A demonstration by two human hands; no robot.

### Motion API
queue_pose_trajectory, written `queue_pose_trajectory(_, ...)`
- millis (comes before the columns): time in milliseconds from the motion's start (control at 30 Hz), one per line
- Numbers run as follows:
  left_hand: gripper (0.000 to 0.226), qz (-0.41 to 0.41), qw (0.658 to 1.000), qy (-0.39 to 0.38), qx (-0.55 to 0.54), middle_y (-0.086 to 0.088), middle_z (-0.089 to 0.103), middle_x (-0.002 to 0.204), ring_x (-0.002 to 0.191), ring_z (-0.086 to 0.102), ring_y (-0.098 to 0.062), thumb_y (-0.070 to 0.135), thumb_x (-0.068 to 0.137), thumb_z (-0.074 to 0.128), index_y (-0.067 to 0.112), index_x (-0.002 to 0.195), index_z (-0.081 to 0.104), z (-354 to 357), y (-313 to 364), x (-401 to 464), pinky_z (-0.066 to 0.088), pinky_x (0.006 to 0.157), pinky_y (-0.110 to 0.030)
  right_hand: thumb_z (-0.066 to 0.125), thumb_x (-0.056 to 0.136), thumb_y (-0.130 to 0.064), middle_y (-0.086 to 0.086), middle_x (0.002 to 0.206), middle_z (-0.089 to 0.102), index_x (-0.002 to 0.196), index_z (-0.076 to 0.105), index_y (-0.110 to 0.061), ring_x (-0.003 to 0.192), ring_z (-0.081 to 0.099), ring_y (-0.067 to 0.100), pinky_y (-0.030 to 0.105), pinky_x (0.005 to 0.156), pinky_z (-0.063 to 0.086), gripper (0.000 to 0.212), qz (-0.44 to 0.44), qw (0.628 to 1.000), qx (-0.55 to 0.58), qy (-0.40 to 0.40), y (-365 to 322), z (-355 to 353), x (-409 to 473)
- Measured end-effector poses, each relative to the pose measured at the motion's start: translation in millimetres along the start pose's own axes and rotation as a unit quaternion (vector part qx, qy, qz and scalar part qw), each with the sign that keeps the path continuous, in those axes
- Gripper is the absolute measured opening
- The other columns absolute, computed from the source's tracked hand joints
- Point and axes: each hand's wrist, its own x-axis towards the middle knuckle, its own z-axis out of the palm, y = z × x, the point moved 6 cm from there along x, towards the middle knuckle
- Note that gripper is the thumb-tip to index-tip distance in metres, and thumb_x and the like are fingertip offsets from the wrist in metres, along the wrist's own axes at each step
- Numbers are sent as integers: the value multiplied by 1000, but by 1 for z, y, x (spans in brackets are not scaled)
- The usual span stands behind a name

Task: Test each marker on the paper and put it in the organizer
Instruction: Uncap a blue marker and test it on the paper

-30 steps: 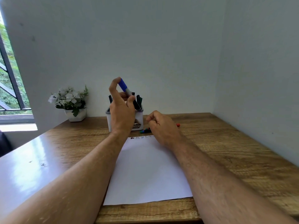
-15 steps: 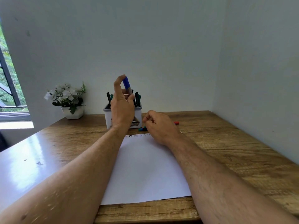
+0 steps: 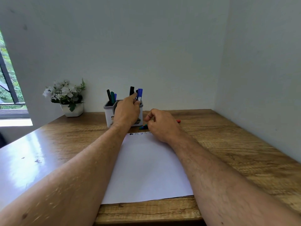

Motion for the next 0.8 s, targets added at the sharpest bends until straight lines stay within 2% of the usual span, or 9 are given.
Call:
queue_pose_trajectory(133,35,18,1000,-7,23,-10,64,130,117,60,-24,22,103,46,16,135,59,-1,2,-5,45,102,-34,55,83,-12,-4,96,67,94,68,-21,90,61,15,31,77,53,19,34,998,-30,49,5,-8,-1)
queue_pose_trajectory(233,34,41,999,21,16,-7,66,127,113,62,-20,16,101,49,17,132,62,-8,8,-10,46,99,-28,59,81,-14,-2,111,60,105,70,-23,99,59,19,29,76,46,27,73,992,-78,73,12,-17,-1)
queue_pose_trajectory(333,28,73,996,42,-2,-1,71,115,105,64,-13,14,97,53,22,117,70,-15,15,-17,50,99,-29,60,85,-11,2,122,57,118,69,-20,112,56,22,29,79,45,35,96,986,-123,58,21,-16,1)
queue_pose_trajectory(400,23,89,995,31,-9,3,72,108,101,65,-10,14,94,58,24,106,74,-16,16,-21,53,98,-34,59,88,-10,4,125,59,123,68,-18,121,49,22,35,89,49,37,99,984,-143,36,23,-11,1)
queue_pose_trajectory(467,20,88,996,16,-10,3,73,105,99,66,-10,14,92,61,25,100,76,-17,16,-26,53,96,-35,55,90,-10,4,128,59,128,64,-21,127,41,24,40,99,45,41,104,984,-148,3,26,-7,0)
queue_pose_trajectory(633,20,78,997,5,-8,4,73,103,104,64,-13,13,92,62,25,98,76,-22,17,-29,52,98,-37,47,93,-12,7,130,59,135,60,-29,127,39,28,45,107,35,47,100,975,-185,-66,28,1,0)
queue_pose_trajectory(800,19,72,997,-32,8,2,71,110,105,63,-13,14,93,61,25,97,75,-14,14,-32,51,98,-33,52,93,-16,6,131,53,132,62,-27,124,40,29,47,105,35,41,79,974,-209,-43,29,3,5)
